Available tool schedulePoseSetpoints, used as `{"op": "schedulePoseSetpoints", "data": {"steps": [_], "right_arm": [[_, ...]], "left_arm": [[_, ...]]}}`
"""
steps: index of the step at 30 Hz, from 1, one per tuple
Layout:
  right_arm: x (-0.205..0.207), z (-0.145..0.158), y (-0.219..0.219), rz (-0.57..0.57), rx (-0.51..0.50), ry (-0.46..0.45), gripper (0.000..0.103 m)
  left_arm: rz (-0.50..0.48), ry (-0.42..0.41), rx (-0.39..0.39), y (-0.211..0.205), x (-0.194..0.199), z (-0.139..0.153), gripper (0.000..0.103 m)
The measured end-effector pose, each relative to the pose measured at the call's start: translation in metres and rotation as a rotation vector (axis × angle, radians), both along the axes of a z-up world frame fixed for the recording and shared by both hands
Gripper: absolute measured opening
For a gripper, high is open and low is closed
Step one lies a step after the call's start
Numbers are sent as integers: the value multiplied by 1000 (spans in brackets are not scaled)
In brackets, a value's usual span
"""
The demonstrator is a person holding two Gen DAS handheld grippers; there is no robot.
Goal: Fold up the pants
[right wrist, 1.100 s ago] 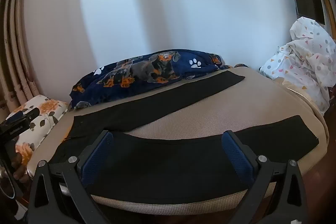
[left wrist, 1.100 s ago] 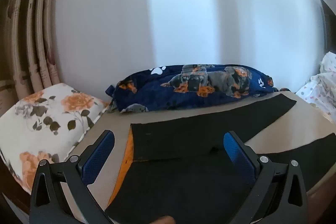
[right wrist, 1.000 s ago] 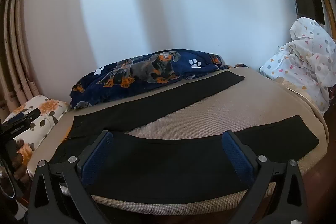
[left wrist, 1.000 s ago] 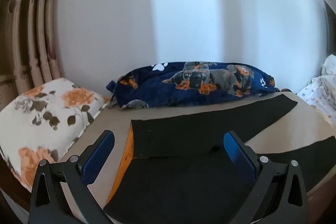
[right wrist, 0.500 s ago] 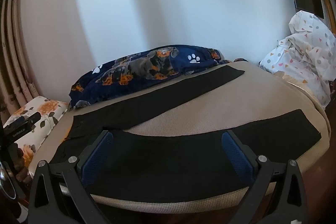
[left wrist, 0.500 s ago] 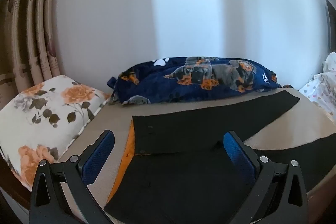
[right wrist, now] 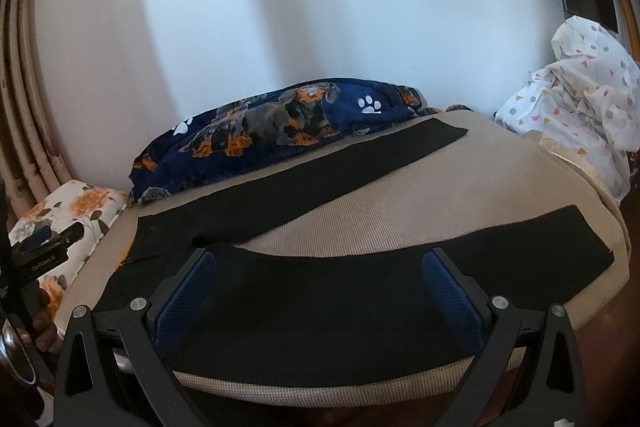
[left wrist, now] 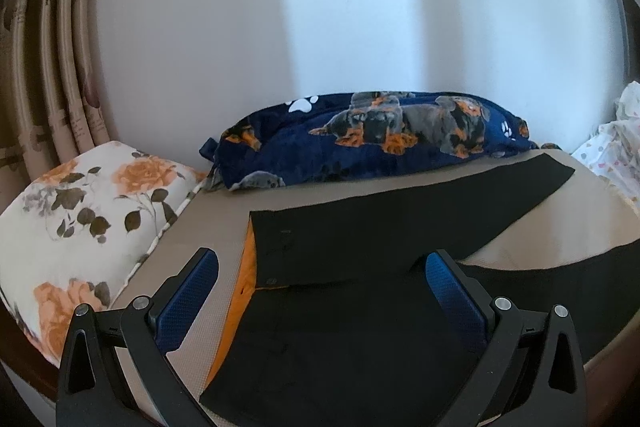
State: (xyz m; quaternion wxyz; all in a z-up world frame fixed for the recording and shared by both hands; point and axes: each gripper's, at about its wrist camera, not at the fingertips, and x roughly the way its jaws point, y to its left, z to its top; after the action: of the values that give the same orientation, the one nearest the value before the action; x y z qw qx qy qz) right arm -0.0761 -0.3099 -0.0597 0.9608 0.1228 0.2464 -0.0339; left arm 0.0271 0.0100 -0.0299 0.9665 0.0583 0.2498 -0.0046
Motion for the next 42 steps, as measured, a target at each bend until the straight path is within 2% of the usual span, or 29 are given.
{"op": "schedulePoseSetpoints", "data": {"steps": [11, 24, 28, 35, 38, 42], "right_arm": [[33, 5, 19, 45, -22, 30, 103], [65, -5, 33, 83, -31, 78, 103], [74, -11, 38, 95, -29, 100, 103], [90, -31, 40, 104, -11, 173, 103], [96, -38, 39, 104, -4, 200, 103], [103, -46, 39, 102, -7, 225, 103]], "left_arm": [[49, 55, 36, 7, 31, -11, 103], [96, 132, 62, 28, 86, -37, 103], [112, 179, 16, 46, 109, -48, 103], [55, 256, -43, 88, 161, -69, 103], [-23, 337, -120, 109, 196, -84, 103], [-62, 429, -232, 140, 241, -104, 102]]}}
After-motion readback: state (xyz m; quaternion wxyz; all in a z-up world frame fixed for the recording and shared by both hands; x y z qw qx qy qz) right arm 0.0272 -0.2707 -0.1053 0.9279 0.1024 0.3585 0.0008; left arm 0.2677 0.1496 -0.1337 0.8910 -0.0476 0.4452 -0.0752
